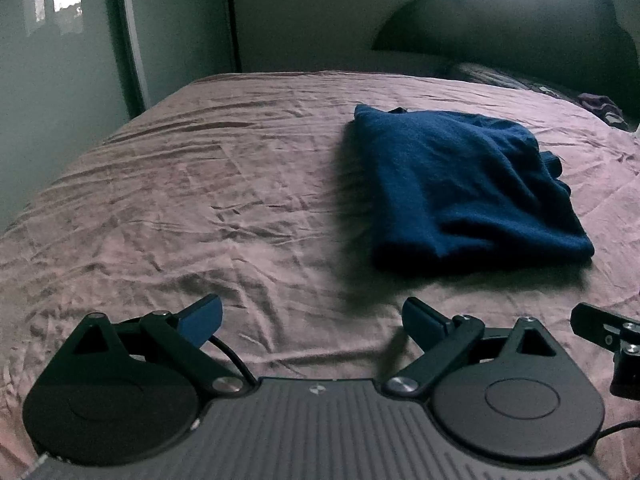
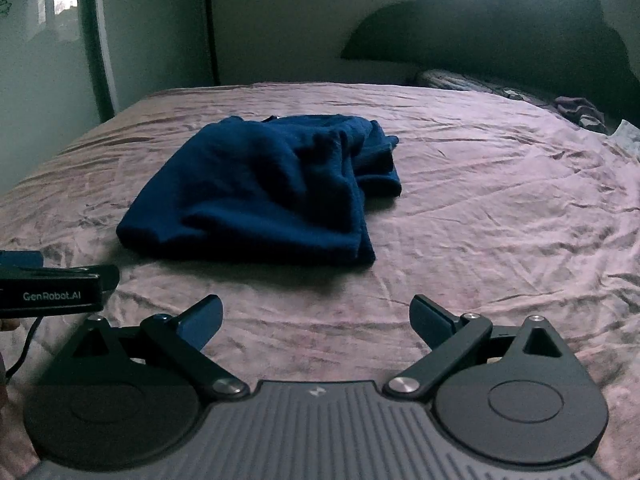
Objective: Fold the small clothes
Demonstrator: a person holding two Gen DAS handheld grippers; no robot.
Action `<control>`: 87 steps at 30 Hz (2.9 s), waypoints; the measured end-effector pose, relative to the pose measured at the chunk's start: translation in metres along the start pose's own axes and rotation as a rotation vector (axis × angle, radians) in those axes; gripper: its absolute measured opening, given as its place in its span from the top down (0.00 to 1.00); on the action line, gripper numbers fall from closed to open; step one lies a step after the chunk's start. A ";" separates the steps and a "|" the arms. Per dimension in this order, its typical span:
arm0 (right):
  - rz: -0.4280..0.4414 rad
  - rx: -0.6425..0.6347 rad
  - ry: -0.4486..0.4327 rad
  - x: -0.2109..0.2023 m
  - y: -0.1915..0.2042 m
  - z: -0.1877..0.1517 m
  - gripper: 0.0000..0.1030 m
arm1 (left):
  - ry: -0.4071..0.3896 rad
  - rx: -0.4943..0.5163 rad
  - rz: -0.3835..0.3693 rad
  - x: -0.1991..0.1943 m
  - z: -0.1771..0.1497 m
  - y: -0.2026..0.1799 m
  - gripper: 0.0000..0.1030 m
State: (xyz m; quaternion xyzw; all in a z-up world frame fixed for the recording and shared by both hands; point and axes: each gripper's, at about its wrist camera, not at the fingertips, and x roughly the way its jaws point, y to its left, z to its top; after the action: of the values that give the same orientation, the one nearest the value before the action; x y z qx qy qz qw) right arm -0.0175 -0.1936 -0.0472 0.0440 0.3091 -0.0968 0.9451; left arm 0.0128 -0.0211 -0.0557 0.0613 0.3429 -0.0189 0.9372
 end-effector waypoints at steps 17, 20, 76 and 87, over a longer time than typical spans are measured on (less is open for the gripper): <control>0.002 0.007 -0.008 -0.003 -0.001 -0.001 0.02 | 0.006 0.005 -0.001 -0.002 -0.002 0.003 0.04; 0.003 0.008 -0.010 -0.003 -0.001 -0.001 0.02 | 0.007 0.008 0.000 -0.002 -0.003 0.004 0.04; 0.020 0.016 -0.013 -0.007 0.003 0.000 0.02 | 0.008 0.013 0.006 -0.004 -0.006 0.004 0.04; 0.024 0.015 -0.014 -0.008 0.004 0.000 0.02 | 0.005 0.017 0.009 -0.005 -0.005 0.005 0.04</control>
State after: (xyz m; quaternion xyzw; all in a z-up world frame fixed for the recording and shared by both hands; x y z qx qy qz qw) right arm -0.0232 -0.1889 -0.0418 0.0542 0.3012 -0.0878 0.9480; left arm 0.0056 -0.0158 -0.0559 0.0709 0.3449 -0.0173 0.9358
